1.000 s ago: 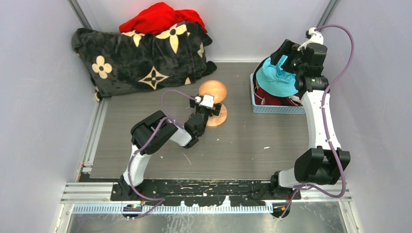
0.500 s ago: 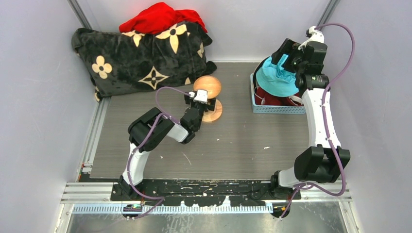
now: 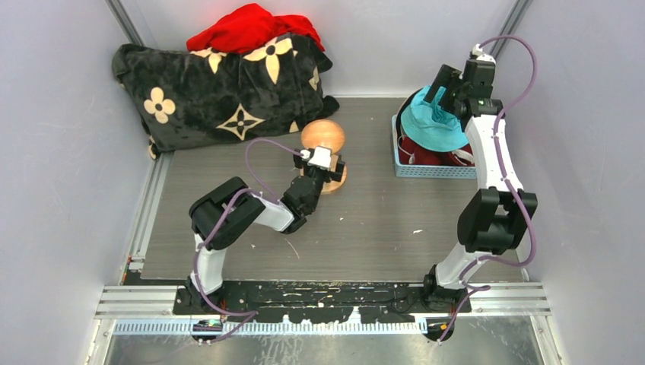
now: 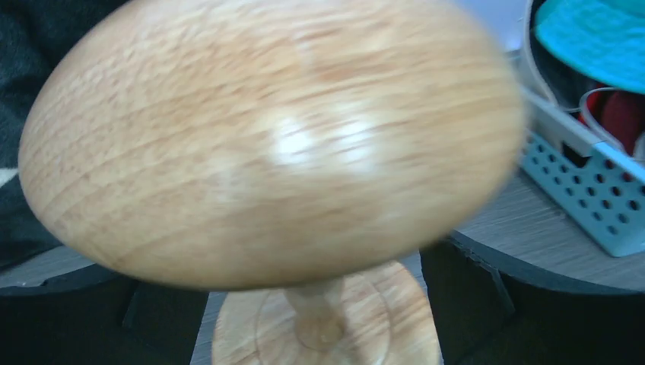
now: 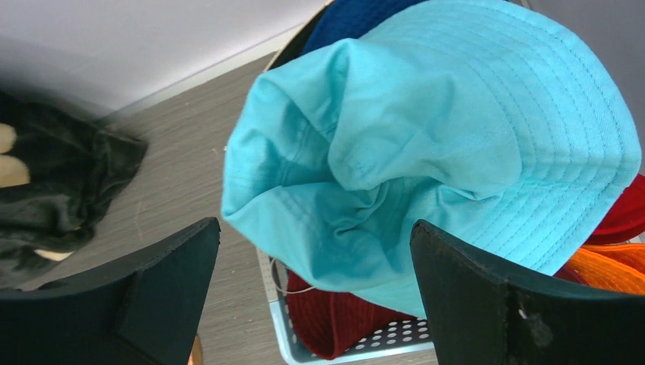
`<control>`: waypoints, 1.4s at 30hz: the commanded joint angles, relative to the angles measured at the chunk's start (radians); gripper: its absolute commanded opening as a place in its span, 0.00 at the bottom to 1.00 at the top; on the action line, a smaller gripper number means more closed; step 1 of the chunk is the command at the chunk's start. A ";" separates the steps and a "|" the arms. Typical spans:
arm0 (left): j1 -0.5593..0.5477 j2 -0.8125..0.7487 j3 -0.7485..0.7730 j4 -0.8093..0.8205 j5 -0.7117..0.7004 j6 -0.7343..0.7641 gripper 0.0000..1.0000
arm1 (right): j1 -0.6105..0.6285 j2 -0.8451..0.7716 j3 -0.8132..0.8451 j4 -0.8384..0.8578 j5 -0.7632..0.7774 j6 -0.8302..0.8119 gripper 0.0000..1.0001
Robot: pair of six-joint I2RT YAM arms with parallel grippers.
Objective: Stack the hats
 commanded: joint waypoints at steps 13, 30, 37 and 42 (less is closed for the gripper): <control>-0.244 -0.102 -0.014 0.098 -0.270 0.194 0.99 | -0.029 0.166 0.156 -0.028 0.121 0.019 0.65; -0.339 -0.404 0.096 -0.307 -0.328 0.219 1.00 | -0.032 -0.071 0.094 0.046 0.101 0.052 0.01; -0.310 -0.515 0.197 -0.666 -0.315 0.092 0.99 | 0.008 -0.183 0.138 0.065 -0.017 0.065 0.01; -0.236 -0.610 0.236 -0.930 -0.262 -0.081 0.99 | 0.048 -0.215 0.223 0.068 -0.115 0.066 0.01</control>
